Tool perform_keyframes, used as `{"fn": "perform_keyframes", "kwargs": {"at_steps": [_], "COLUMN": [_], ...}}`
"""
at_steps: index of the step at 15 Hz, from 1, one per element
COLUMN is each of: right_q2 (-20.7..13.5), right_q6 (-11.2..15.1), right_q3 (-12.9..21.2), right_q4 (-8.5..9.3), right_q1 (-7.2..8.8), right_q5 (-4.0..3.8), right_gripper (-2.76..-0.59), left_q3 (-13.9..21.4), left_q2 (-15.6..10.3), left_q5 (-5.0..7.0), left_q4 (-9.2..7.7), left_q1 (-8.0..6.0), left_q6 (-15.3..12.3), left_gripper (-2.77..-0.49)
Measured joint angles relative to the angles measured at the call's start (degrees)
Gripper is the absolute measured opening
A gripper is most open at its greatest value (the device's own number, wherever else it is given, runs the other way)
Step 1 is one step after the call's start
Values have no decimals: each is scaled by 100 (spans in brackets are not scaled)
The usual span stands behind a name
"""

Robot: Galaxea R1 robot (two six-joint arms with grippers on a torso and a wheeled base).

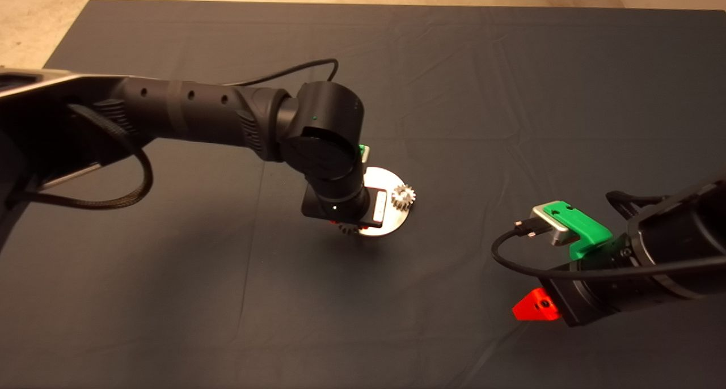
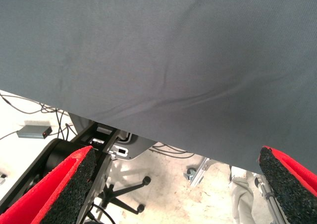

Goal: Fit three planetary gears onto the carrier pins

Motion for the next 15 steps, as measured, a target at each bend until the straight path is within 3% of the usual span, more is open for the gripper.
{"fn": "perform_keyframes", "kwargs": {"at_steps": [4,15], "right_q2": [0,0], "right_q6": [0,0], "right_q3": [0,0], "right_q4": [18,35], "right_q1": [0,0], "right_q5": [-2,-2], "right_gripper": [-89,-89], "left_q3": [-322,-583], "left_q2": [234,273], "left_q5": [-5,-2], "left_q4": [-2,0], "left_q1": [0,5], "left_q6": [36,324], "left_gripper": [-232,-232]}}
